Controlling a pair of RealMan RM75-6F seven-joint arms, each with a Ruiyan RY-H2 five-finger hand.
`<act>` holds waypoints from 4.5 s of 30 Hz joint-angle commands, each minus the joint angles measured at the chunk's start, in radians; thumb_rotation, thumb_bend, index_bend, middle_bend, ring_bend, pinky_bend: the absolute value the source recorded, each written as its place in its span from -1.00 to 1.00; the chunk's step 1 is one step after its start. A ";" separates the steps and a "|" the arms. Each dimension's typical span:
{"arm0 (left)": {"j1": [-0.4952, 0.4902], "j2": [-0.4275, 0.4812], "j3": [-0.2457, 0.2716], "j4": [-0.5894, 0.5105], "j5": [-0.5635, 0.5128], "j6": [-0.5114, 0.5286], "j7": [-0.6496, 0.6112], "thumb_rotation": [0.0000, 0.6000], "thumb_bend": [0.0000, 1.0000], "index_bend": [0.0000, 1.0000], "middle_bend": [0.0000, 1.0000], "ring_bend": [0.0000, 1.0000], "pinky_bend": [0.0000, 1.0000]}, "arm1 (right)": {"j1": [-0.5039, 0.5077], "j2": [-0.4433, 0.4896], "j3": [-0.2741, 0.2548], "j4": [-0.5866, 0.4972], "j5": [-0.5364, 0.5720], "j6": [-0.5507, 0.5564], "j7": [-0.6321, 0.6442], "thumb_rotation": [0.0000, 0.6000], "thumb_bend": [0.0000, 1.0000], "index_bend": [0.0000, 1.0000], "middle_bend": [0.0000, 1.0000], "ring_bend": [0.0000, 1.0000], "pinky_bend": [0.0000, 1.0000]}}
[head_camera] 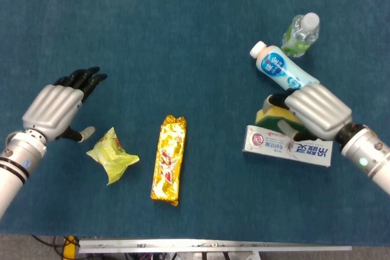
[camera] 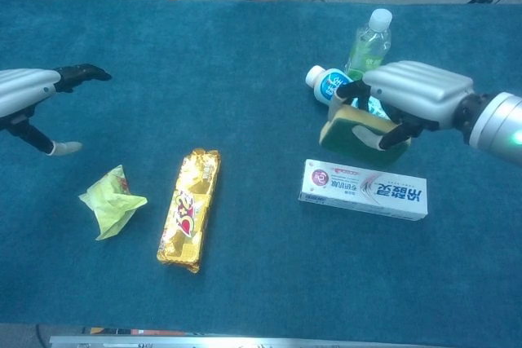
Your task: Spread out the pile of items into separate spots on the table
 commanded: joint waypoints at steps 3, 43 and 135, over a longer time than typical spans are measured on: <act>0.003 0.007 0.001 -0.007 -0.001 0.003 0.007 1.00 -0.48 -1.00 -1.00 -1.00 -0.70 | 0.019 -0.004 0.000 -0.026 -0.090 -0.046 0.113 1.00 -0.08 0.19 -0.04 -0.07 0.32; 0.000 0.004 0.000 -0.006 -0.027 -0.015 0.033 1.00 -0.48 -1.00 -1.00 -1.00 -0.70 | 0.032 0.040 -0.169 0.020 -0.214 -0.173 0.068 1.00 -0.13 -0.72 -0.39 -0.49 -0.15; 0.245 0.052 -0.022 0.089 0.197 0.423 -0.116 1.00 -0.47 -0.97 -1.00 -1.00 -0.70 | -0.350 0.202 -0.081 0.059 -0.147 0.531 -0.005 1.00 -0.35 -0.80 -0.41 -0.55 -0.31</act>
